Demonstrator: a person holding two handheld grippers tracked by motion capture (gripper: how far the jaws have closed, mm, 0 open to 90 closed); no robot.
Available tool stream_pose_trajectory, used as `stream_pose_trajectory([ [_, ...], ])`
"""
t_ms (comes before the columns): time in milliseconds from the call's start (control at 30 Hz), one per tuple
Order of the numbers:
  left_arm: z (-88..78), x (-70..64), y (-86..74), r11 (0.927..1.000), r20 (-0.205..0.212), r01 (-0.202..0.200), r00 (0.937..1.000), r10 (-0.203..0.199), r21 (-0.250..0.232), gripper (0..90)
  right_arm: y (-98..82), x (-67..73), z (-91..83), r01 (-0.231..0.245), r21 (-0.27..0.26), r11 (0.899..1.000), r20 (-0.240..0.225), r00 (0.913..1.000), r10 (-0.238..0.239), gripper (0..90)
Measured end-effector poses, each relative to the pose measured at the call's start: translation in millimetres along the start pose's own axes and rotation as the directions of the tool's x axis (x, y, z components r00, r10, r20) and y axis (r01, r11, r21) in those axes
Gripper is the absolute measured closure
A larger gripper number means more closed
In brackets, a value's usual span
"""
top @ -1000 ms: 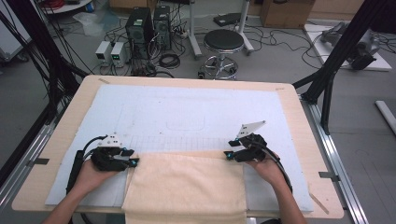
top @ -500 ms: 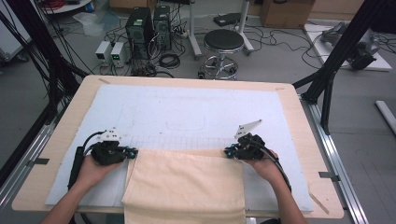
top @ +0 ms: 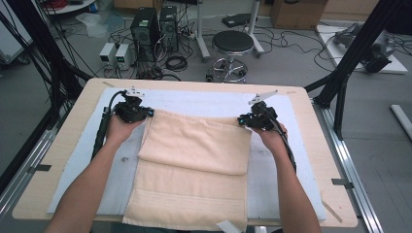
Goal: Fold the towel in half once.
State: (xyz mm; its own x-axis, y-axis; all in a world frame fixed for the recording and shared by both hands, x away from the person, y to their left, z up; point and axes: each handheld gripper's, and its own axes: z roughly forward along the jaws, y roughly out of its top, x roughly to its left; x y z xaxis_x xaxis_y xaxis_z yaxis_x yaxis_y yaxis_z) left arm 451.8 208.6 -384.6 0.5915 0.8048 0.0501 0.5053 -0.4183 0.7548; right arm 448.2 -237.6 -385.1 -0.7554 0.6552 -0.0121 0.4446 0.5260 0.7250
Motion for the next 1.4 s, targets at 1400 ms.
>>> stream_pose_trajectory([
  [1400, -4.0, -29.4, -27.6, 0.9970, 0.158, -0.063, 0.9850, 0.069, -0.047, 85.6, -41.0, 30.8, -6.3, 0.031, -0.003, 1.000, -0.090, 0.9954, -0.031, 83.9],
])
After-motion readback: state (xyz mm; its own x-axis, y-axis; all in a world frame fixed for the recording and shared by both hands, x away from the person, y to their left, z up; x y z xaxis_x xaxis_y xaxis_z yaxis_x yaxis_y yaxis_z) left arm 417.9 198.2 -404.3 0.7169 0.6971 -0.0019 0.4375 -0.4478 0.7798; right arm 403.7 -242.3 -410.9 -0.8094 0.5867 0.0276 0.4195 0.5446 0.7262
